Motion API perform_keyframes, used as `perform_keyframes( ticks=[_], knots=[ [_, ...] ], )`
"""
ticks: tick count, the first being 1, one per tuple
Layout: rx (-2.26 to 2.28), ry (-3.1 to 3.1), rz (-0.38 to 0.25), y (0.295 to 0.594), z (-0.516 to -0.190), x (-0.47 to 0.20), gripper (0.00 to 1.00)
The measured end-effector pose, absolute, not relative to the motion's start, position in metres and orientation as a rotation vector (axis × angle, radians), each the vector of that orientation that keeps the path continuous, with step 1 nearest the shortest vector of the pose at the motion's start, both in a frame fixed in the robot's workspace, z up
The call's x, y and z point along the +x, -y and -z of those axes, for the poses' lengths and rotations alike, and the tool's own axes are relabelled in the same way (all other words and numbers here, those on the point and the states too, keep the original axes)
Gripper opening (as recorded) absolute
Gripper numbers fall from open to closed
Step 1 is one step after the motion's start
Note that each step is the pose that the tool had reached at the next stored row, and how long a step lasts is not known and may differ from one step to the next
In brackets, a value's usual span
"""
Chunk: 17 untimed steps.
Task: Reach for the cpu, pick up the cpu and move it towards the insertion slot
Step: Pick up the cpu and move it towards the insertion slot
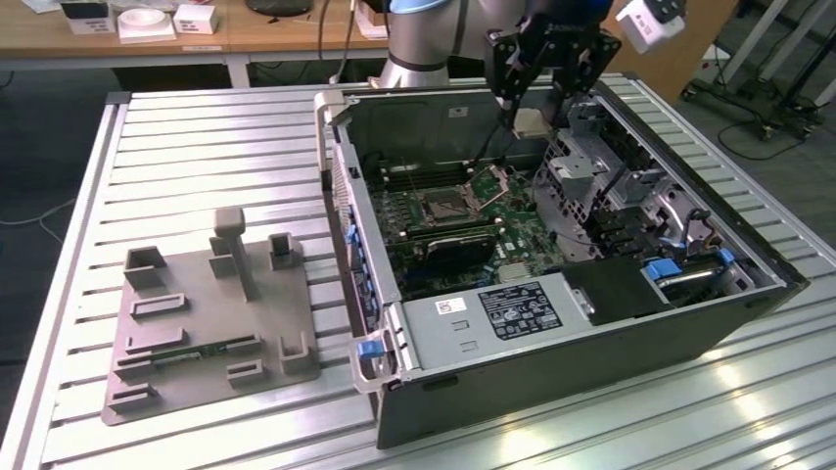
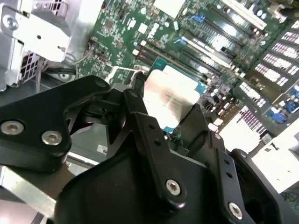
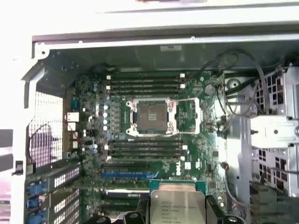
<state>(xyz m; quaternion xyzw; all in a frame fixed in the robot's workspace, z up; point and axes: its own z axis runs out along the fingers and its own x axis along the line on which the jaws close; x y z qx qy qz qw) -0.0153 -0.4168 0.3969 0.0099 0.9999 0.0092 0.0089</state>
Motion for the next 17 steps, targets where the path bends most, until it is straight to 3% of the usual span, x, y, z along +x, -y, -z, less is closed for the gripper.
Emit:
perform_keyframes(
  ticks=[9, 17],
  knots=[
    [0.031, -3.124, -0.031, 0.389, -0.393, -0.016, 0.55],
    [-0.007, -3.124, -0.036, 0.382, -0.391, -0.018, 0.55]
  ],
)
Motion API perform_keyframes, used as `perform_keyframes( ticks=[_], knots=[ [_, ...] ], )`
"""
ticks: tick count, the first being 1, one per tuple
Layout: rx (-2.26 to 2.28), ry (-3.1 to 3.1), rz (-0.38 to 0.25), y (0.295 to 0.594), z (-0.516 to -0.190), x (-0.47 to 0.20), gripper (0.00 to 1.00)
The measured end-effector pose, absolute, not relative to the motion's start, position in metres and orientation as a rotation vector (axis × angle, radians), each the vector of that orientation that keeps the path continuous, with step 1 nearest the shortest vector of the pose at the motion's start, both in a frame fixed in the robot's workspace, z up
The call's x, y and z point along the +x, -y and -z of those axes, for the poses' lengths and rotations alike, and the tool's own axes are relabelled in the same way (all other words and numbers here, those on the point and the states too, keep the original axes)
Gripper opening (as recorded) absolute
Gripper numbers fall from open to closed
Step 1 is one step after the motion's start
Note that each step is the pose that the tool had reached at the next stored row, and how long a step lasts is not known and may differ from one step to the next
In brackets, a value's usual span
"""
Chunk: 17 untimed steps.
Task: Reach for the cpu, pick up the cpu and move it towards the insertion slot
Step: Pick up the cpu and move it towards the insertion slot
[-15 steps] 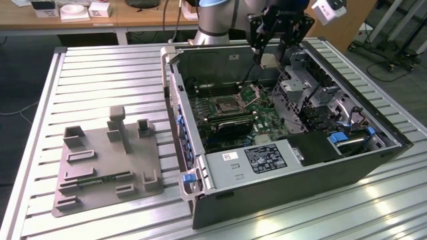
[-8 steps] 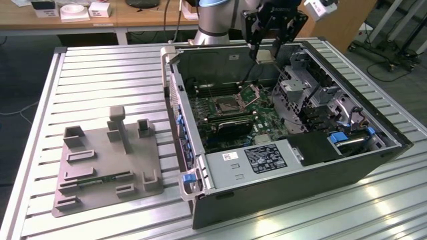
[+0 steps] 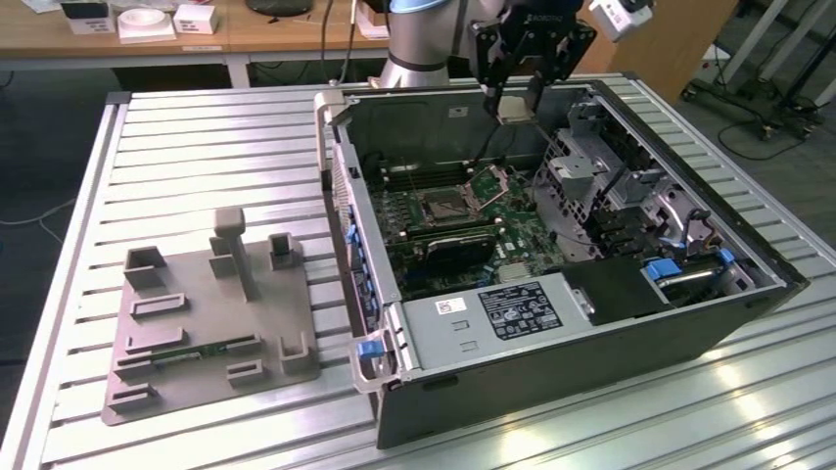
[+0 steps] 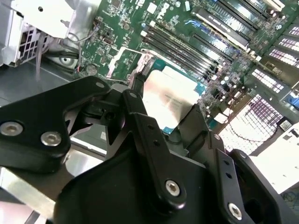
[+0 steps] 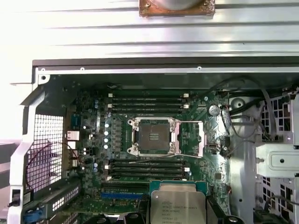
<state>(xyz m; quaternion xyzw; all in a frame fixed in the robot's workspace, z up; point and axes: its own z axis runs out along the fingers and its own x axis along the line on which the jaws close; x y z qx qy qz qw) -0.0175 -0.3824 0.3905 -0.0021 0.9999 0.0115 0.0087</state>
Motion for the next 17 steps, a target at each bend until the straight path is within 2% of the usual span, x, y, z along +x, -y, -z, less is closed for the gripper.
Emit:
perform_keyframes(
  ticks=[17],
  knots=[
    [-0.006, -3.124, -0.037, 0.342, -0.381, -0.035, 0.55]
  ],
)
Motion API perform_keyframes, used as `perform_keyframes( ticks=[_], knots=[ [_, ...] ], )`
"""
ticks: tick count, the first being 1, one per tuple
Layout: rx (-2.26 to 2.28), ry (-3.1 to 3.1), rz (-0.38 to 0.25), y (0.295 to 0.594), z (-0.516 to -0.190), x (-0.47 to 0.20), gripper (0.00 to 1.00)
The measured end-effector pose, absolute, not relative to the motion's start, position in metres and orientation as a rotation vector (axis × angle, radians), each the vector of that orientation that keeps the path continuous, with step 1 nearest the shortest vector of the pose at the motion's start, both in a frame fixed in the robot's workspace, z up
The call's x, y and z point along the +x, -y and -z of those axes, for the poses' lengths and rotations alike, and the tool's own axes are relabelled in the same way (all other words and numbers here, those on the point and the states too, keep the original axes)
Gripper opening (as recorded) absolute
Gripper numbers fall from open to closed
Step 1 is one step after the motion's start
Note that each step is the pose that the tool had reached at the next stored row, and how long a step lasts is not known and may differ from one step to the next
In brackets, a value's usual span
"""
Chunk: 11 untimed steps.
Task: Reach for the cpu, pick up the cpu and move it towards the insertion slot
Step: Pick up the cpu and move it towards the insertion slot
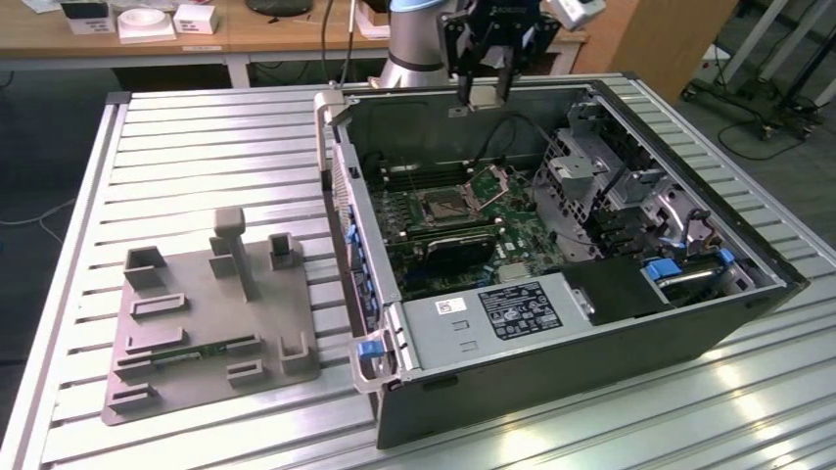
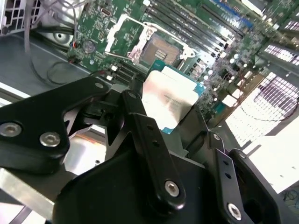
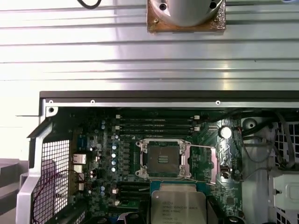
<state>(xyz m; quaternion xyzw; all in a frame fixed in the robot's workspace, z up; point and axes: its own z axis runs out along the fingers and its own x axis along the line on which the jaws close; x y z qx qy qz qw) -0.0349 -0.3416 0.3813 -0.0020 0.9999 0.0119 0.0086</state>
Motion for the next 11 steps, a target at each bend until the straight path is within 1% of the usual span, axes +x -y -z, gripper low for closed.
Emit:
perform_keyframes(
  ticks=[5, 11],
  knots=[
    [-0.005, -3.124, -0.037, 0.3343, -0.3793, -0.0368, 0.55],
    [-0.004, -3.124, -0.037, 0.3337, -0.3792, -0.0369, 0.55]
  ],
)
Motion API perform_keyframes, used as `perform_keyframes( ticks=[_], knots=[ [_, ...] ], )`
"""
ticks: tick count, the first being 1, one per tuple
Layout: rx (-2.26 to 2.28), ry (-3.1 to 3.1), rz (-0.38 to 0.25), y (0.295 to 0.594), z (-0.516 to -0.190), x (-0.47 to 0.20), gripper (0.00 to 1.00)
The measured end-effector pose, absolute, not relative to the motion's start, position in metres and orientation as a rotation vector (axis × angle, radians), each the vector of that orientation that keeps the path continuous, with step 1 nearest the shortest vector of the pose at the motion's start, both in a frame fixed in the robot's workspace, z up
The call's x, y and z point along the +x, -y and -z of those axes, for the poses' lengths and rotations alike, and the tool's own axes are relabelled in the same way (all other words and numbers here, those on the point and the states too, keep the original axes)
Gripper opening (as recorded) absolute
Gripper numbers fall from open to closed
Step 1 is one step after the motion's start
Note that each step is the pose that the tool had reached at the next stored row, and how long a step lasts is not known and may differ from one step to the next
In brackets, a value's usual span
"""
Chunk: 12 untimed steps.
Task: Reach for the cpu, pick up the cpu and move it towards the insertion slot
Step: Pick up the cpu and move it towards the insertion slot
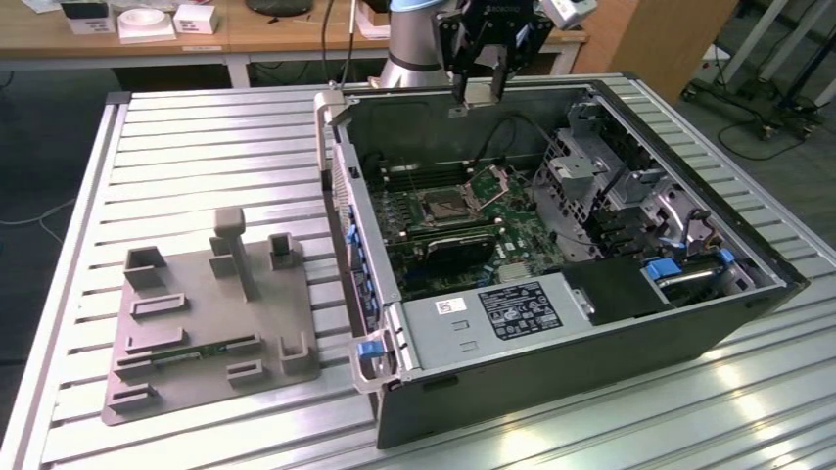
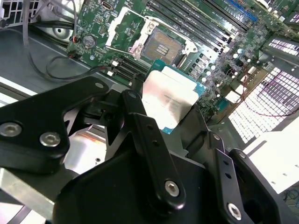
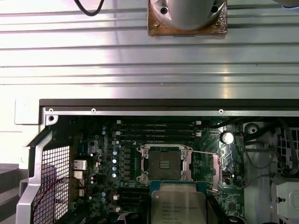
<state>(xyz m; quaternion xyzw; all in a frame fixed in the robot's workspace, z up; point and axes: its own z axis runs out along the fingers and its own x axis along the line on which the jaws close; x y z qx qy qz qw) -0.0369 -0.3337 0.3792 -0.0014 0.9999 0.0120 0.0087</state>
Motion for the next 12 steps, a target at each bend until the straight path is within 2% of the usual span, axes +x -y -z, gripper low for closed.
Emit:
perform_keyframes(
  ticks=[12],
  knots=[
    [0.018, -3.124, -0.037, 0.3337, -0.3791, -0.0370, 0.55]
  ],
)
